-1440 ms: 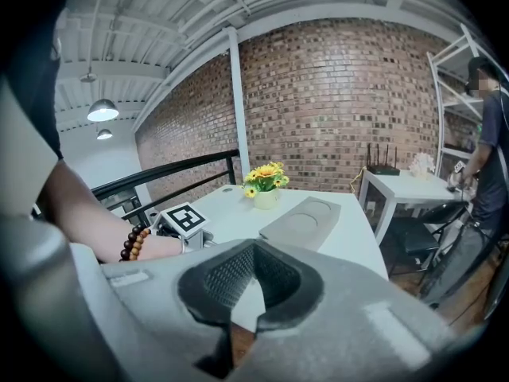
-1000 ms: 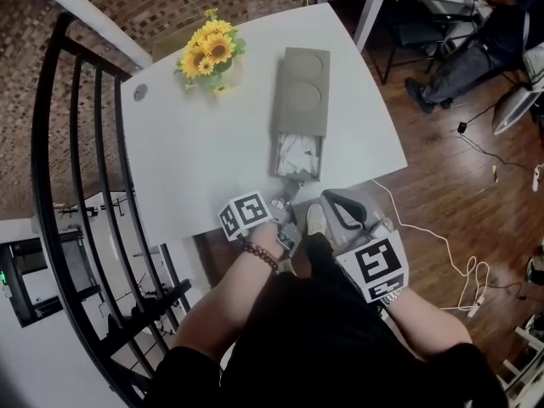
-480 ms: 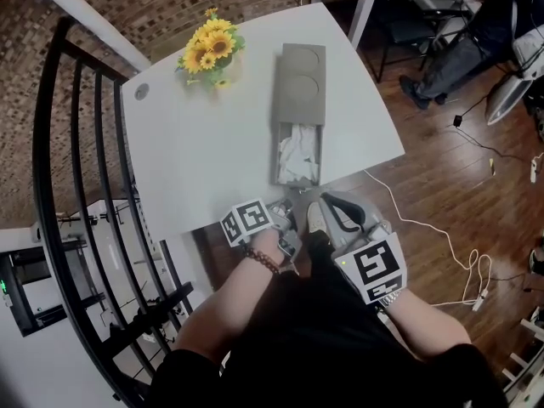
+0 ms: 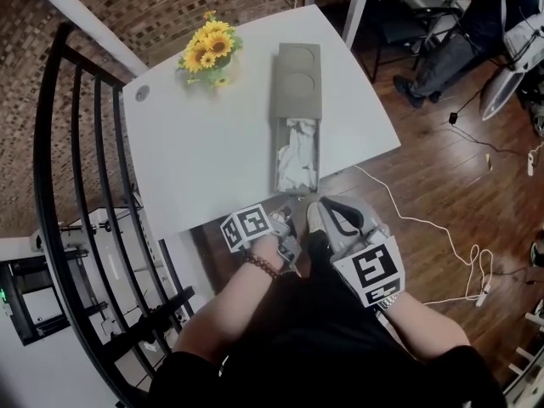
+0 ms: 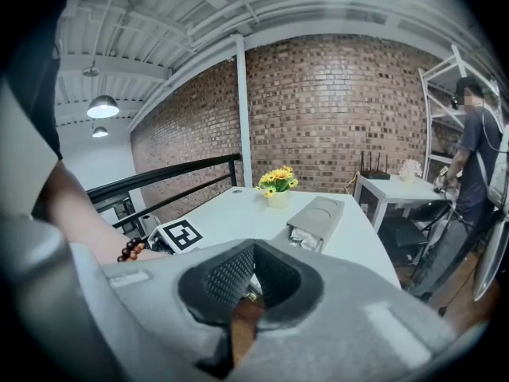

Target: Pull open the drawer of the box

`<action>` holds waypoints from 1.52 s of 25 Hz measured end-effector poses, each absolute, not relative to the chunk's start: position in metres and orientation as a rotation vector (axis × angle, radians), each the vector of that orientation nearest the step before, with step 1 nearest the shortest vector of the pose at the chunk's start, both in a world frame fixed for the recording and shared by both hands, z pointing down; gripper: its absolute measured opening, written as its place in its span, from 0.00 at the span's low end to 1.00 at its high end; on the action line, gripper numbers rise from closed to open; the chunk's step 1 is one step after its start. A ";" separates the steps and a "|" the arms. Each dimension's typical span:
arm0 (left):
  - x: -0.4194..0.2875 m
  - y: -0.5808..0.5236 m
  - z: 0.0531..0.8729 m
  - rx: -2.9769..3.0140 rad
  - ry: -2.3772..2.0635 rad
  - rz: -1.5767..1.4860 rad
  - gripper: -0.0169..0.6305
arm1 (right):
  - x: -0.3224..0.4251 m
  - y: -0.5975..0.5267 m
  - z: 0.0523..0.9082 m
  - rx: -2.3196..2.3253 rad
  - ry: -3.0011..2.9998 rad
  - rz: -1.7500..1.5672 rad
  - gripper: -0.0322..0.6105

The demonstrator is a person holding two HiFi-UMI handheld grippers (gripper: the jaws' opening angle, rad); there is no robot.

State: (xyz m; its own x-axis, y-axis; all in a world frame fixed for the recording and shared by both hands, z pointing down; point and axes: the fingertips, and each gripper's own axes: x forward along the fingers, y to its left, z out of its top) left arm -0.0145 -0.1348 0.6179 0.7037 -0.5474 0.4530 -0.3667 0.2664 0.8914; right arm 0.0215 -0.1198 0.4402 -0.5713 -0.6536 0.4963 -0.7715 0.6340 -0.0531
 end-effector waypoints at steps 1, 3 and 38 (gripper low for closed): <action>-0.015 -0.133 0.618 1.342 -0.844 -0.142 0.13 | 0.021 -0.117 0.440 1.127 -2.421 0.368 0.04; -0.016 -0.129 0.619 1.343 -0.842 -0.140 0.13 | 0.021 -0.113 0.440 1.132 -2.417 0.368 0.04; -0.028 -0.102 0.616 1.405 -0.824 -0.030 0.23 | 0.013 -0.092 0.432 1.198 -2.412 0.335 0.04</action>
